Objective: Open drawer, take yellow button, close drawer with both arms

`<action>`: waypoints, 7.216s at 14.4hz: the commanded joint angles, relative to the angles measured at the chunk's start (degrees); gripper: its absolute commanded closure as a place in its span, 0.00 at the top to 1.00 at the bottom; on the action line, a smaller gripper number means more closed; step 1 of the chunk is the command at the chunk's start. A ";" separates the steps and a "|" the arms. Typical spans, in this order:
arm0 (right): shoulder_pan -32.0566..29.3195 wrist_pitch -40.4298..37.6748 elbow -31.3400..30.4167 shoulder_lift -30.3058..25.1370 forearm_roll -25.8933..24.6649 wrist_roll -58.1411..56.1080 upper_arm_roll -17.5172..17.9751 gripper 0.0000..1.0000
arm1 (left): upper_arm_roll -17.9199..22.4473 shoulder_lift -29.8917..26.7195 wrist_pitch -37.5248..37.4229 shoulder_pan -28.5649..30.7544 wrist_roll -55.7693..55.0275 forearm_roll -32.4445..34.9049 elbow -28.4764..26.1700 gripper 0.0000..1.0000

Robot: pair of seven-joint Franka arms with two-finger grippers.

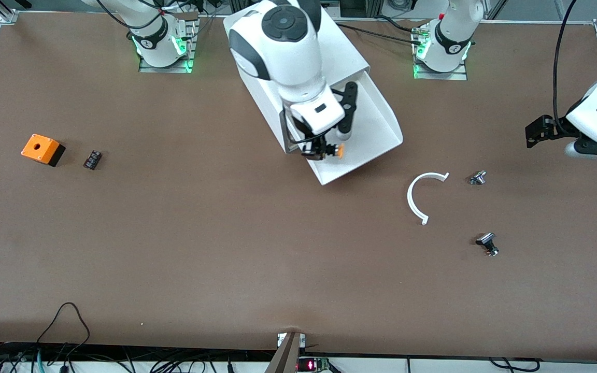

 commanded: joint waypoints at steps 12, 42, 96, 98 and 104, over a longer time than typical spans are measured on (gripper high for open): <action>-22.59 9.87 -33.91 -14.28 1.48 13.40 -3.34 0.33 | -7.44 7.57 9.12 -1.42 -15.29 -9.76 -3.96 1.00; -50.82 46.34 -70.40 -13.50 0.25 8.33 -3.51 0.38 | -30.56 9.60 32.86 -10.12 -69.71 -15.38 -21.19 0.99; -44.15 -19.66 -24.87 -28.17 -1.07 30.39 -5.97 1.00 | -1.75 1.86 -3.00 -0.81 -10.13 -2.29 7.64 1.00; -44.15 -19.05 -24.87 -28.17 -1.07 30.39 -5.97 1.00 | -1.75 2.21 -3.00 -0.72 -10.13 -2.90 8.51 1.00; -44.15 -19.31 -24.87 -28.08 -0.98 31.26 -6.06 1.00 | -2.63 3.36 -4.75 -1.16 -10.48 -2.64 9.31 1.00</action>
